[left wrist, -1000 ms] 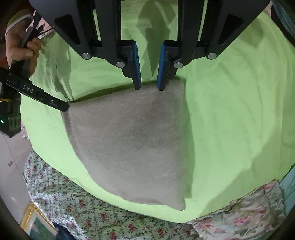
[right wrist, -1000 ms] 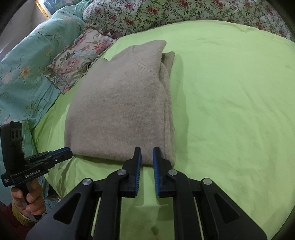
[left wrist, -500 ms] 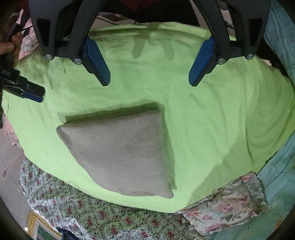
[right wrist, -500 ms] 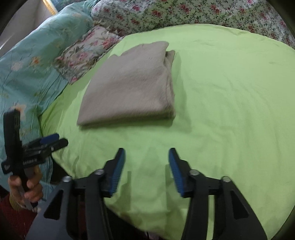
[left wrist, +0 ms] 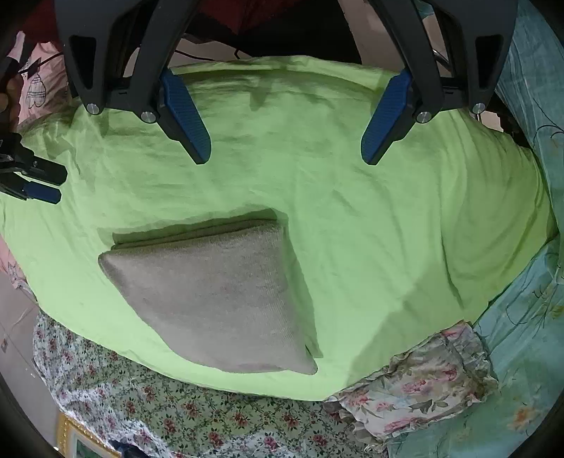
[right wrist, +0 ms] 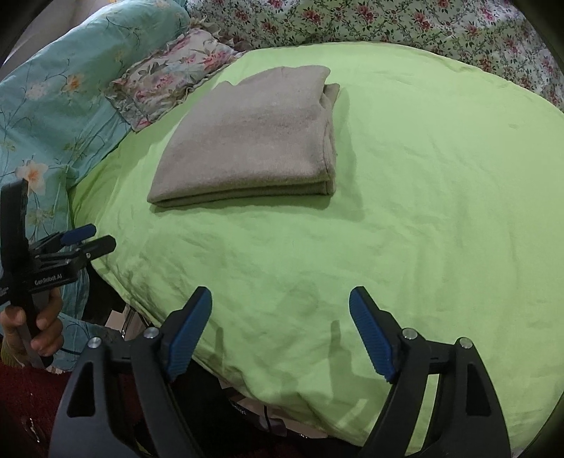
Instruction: Fold small clothes
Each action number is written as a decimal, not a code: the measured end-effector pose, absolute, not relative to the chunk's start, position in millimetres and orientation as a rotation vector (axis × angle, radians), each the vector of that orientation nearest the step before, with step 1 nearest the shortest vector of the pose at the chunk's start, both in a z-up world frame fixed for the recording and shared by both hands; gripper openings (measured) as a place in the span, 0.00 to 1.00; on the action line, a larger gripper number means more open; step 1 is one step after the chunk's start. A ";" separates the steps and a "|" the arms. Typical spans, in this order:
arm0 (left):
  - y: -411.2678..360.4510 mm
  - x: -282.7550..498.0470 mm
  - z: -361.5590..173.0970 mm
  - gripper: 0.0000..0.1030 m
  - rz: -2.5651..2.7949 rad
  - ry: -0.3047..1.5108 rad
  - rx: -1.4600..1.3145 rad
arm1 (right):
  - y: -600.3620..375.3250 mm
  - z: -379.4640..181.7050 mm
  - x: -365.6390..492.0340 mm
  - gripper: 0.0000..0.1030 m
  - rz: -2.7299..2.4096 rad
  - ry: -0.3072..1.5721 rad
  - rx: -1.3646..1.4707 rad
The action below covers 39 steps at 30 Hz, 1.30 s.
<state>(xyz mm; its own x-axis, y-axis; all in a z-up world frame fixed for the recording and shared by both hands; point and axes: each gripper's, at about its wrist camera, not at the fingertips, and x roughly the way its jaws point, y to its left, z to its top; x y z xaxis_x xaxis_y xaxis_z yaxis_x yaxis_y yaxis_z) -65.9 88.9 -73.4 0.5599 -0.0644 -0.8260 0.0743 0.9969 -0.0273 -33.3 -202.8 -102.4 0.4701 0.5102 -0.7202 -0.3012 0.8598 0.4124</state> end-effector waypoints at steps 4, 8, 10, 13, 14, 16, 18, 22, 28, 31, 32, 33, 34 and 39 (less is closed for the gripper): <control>89.2 -55.8 -71.7 0.85 -0.085 0.971 -0.012 | -203.2 -96.4 -20.0 0.78 0.526 0.939 0.265; 89.0 -36.6 -67.0 0.85 -0.090 0.961 -0.055 | -205.4 -89.5 3.4 0.78 0.520 0.912 0.288; 88.3 -26.1 -64.4 0.85 -0.080 0.949 -0.060 | -206.1 -83.4 16.2 0.78 0.539 0.880 0.305; 87.9 -5.8 -60.6 0.85 -0.071 0.928 -0.063 | -208.7 -77.3 43.7 0.78 0.557 0.841 0.330; 88.1 1.9 -60.4 0.85 -0.067 0.924 -0.061 | -210.4 -76.4 56.4 0.78 0.563 0.822 0.342; 89.3 17.2 -61.6 0.85 -0.054 0.934 -0.056 | -214.8 -79.1 83.6 0.77 0.547 0.810 0.370; 93.3 32.4 -62.2 0.85 -0.050 0.935 -0.071 | -217.7 -83.6 114.7 0.57 0.530 0.817 0.428; 100.2 52.0 -64.8 0.85 -0.037 0.939 -0.088 | -211.8 -88.5 164.8 0.47 0.515 0.841 0.483; 99.2 71.4 -80.5 0.86 -0.013 0.991 -0.063 | -194.8 -108.6 212.0 0.21 0.548 0.898 0.510; 94.9 71.5 -83.9 0.93 -0.009 0.988 -0.028 | -197.3 -97.6 204.7 0.10 0.500 0.836 0.463; 92.8 71.9 -87.5 0.96 -0.002 0.993 -0.010 | -197.4 -100.0 206.8 0.10 0.493 0.844 0.457; 91.8 73.5 -91.0 0.96 0.000 1.004 -0.003 | -192.8 -107.1 209.8 0.10 0.485 0.875 0.437; 90.6 75.1 -95.7 0.96 -0.005 1.022 -0.009 | -189.2 -114.1 213.6 0.10 0.479 0.893 0.411; 90.3 68.5 -96.3 0.96 -0.007 1.025 -0.014 | -199.1 -110.4 209.6 0.17 0.461 0.889 0.453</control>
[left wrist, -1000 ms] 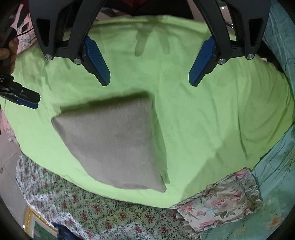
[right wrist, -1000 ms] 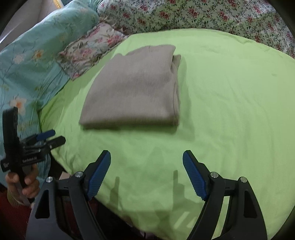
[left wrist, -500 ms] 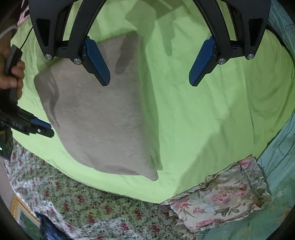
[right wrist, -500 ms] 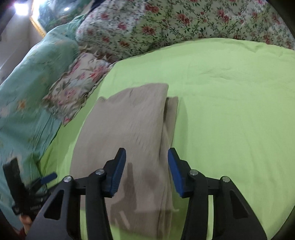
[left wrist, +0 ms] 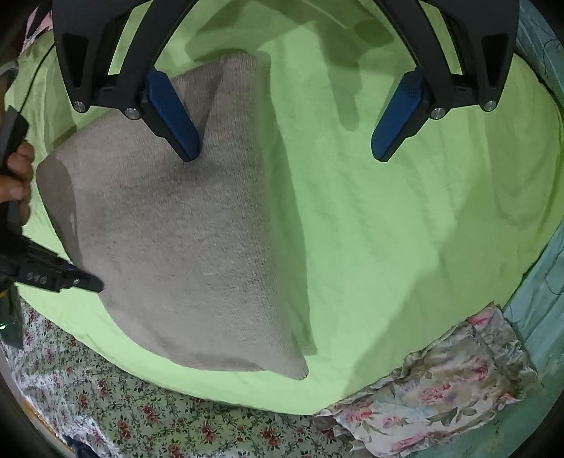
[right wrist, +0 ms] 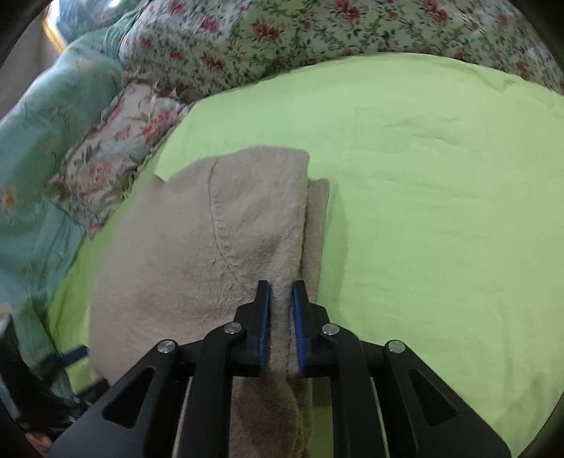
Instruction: Fold small clothes
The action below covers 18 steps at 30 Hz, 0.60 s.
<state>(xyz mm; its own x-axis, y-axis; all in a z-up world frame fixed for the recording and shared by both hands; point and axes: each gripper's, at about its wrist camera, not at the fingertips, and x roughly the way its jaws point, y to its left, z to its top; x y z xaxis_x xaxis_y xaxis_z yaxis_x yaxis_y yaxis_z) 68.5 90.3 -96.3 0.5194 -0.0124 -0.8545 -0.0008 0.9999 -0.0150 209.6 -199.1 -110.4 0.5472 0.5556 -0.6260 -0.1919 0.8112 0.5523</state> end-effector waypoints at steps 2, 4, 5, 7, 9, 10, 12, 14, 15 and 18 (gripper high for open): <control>90.7 63.1 -93.4 0.95 -0.007 1.022 -0.015 | -204.3 -95.8 194.2 0.17 0.452 0.858 0.434; 90.9 58.4 -90.2 0.95 -0.003 1.015 -0.018 | -209.1 -81.9 172.9 0.17 0.484 0.822 0.434; 90.7 54.0 -87.7 0.95 0.004 1.011 -0.018 | -209.9 -77.4 163.1 0.20 0.495 0.813 0.434; 91.8 47.6 -83.9 0.95 0.016 1.000 -0.017 | -209.9 -69.2 139.6 0.30 0.520 0.795 0.422; 94.3 40.4 -79.9 0.95 0.041 0.998 -0.017 | -205.4 -64.2 123.1 0.44 0.532 0.791 0.399; 95.8 36.7 -77.5 0.95 0.034 0.996 -0.026 | -202.3 -62.5 111.5 0.46 0.536 0.787 0.384; 98.2 29.7 -71.9 0.95 0.043 0.980 -0.034 | -199.1 -62.0 93.9 0.53 0.533 0.786 0.375; 97.5 19.6 -64.3 0.95 0.063 0.953 -0.019 | -195.5 -63.7 76.1 0.59 0.522 0.787 0.347; 96.1 15.1 -62.2 0.95 0.067 0.944 -0.010 | -194.6 -63.8 69.6 0.62 0.516 0.786 0.331; 91.9 1.5 -58.1 0.95 0.067 0.924 0.020 | -190.7 -64.7 46.8 0.77 0.505 0.786 0.285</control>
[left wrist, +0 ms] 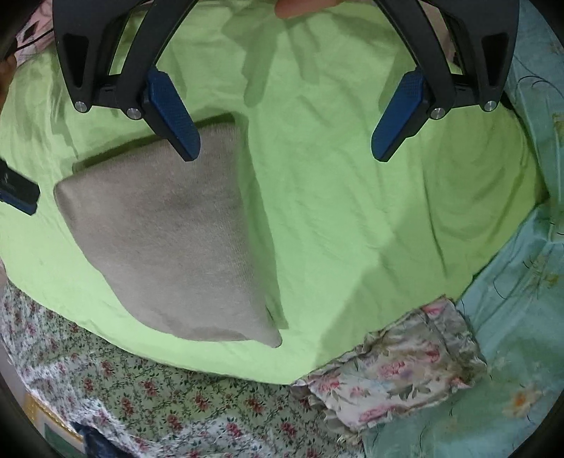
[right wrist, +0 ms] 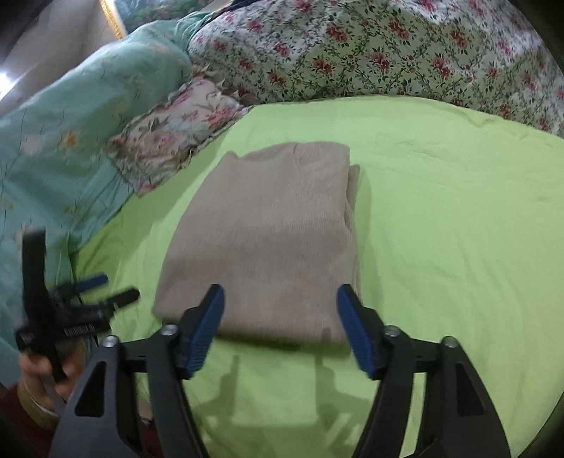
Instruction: Fold small clothes
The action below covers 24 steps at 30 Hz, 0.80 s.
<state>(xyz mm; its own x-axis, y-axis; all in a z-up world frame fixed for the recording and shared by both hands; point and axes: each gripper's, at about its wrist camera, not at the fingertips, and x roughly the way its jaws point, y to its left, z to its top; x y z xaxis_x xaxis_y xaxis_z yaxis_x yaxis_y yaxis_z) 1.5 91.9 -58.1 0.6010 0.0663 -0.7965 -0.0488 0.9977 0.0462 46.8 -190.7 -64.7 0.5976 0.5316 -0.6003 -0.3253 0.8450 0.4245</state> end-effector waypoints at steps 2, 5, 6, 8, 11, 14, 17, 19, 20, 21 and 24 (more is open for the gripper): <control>88.7 -6.2 -59.0 0.96 0.056 0.922 0.038 | -188.0 -66.0 31.1 0.81 0.508 0.784 0.260; 82.2 -15.9 -65.4 0.96 0.041 0.947 0.062 | -184.7 -69.5 16.3 0.83 0.512 0.798 0.230; 81.1 -17.9 -67.0 0.96 0.035 0.955 0.067 | -184.3 -71.2 13.2 0.84 0.515 0.806 0.230; 77.7 -24.1 -70.5 0.96 0.028 0.971 0.081 | -184.4 -75.7 8.5 0.84 0.507 0.827 0.219; 76.8 -29.9 -72.1 0.96 0.023 0.976 0.096 | -187.8 -80.7 4.6 0.84 0.499 0.846 0.217; 77.6 -30.9 -73.5 0.96 0.012 0.988 0.091 | -190.6 -84.5 1.0 0.85 0.497 0.864 0.221; 76.2 -32.6 -72.7 0.96 0.008 0.978 0.087 | -189.3 -86.6 -0.6 0.86 0.503 0.868 0.213; 75.5 -32.7 -71.6 0.96 0.002 0.964 0.077 | -187.5 -87.7 -0.5 0.86 0.502 0.869 0.206; 75.1 -31.9 -71.1 0.96 -0.001 0.958 0.073 | -186.3 -87.5 0.0 0.86 0.506 0.868 0.204; 74.6 -31.3 -70.9 0.96 -0.003 0.955 0.072 | -184.3 -87.0 0.7 0.86 0.511 0.866 0.202; 73.9 -28.8 -70.4 0.96 -0.003 0.949 0.070 | -178.4 -86.8 2.7 0.87 0.516 0.869 0.191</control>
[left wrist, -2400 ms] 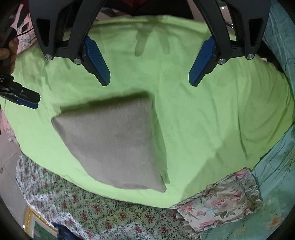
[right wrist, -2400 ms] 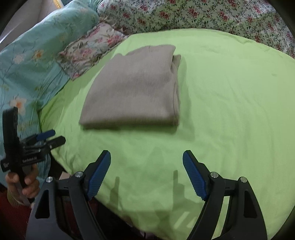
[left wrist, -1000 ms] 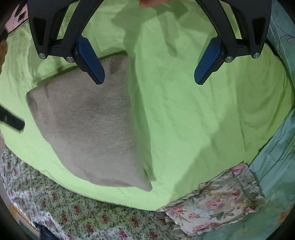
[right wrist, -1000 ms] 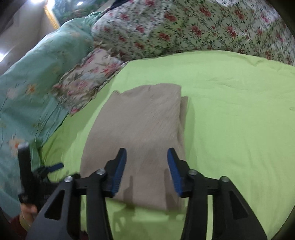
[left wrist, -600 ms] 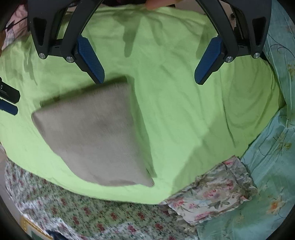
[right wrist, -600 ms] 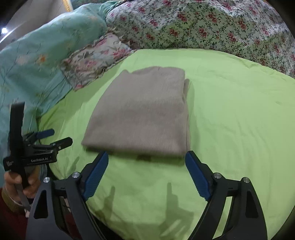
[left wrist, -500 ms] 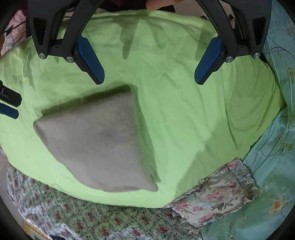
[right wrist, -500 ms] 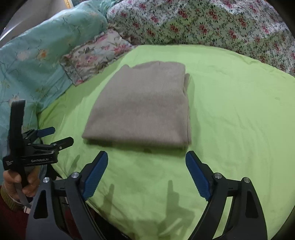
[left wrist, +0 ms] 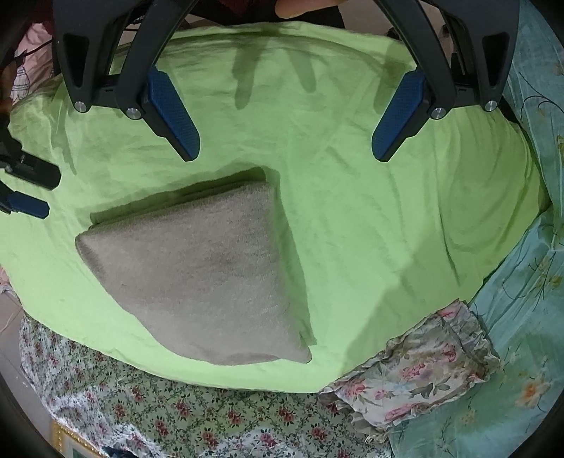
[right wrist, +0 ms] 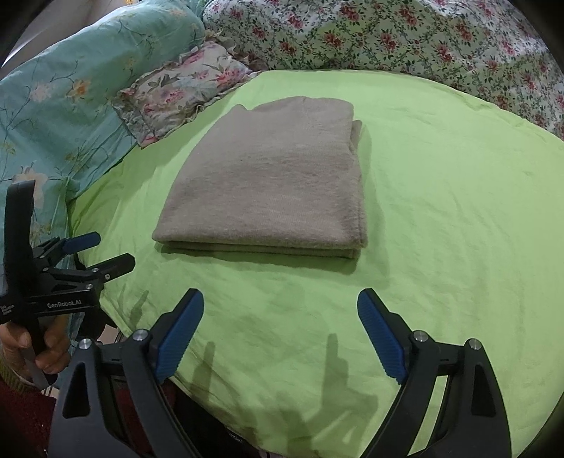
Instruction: Fold small clothes
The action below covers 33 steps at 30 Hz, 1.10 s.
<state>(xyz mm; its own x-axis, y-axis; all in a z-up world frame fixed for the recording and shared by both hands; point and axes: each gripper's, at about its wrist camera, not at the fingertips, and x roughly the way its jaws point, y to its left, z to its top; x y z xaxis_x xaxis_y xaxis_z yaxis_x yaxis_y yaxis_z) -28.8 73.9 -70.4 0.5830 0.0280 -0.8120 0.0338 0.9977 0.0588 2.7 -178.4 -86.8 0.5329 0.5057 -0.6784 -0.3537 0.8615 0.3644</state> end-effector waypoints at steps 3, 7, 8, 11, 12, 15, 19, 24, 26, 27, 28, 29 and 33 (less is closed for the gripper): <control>75.5 -26.8 -71.4 0.96 -0.005 0.952 0.067 | -172.0 -88.2 1.9 0.89 0.525 0.878 0.179; 75.8 -25.6 -71.5 0.96 -0.001 0.954 0.071 | -164.8 -90.9 1.4 0.90 0.535 0.893 0.153; 74.8 -25.6 -71.1 0.96 0.001 0.953 0.077 | -164.0 -91.0 1.4 0.91 0.536 0.895 0.150; 72.4 -25.4 -70.6 0.96 0.015 0.952 0.095 | -163.5 -91.0 1.6 0.91 0.535 0.896 0.150; 72.1 -24.9 -70.7 0.96 0.017 0.953 0.100 | -163.8 -91.1 2.1 0.91 0.535 0.896 0.152; 71.2 -23.7 -71.0 0.96 0.021 0.960 0.113 | -166.5 -92.0 6.7 0.92 0.527 0.906 0.159; 70.3 -20.5 -69.2 0.96 0.022 0.954 0.127 | -167.4 -90.4 13.5 0.93 0.526 0.909 0.171; 69.4 -12.9 -62.6 0.96 0.018 0.933 0.128 | -165.9 -82.4 23.8 0.93 0.530 0.892 0.172; 69.9 -8.8 -59.4 0.96 0.014 0.923 0.125 | -165.1 -78.3 29.0 0.93 0.533 0.882 0.169; 70.0 -7.7 -58.3 0.96 0.012 0.919 0.124 | -164.6 -76.2 32.0 0.94 0.534 0.876 0.168; 70.3 -6.3 -57.5 0.96 0.011 0.915 0.125 | -164.4 -75.1 34.3 0.94 0.536 0.874 0.165; 69.7 -4.7 -56.1 0.97 0.010 0.909 0.127 | -163.4 -74.2 36.1 0.94 0.538 0.874 0.163; 68.3 0.5 -56.4 0.98 0.011 0.912 0.139 | -158.7 -72.2 43.3 0.94 0.547 0.877 0.155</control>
<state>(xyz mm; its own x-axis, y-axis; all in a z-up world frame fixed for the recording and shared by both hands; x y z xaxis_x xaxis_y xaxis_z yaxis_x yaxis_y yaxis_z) 0.5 68.3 -56.4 0.6126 0.0683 -0.7874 0.0497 0.9910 0.1246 43.3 -158.7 -72.2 0.5125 0.5148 -0.6872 -0.3909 0.8525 0.3471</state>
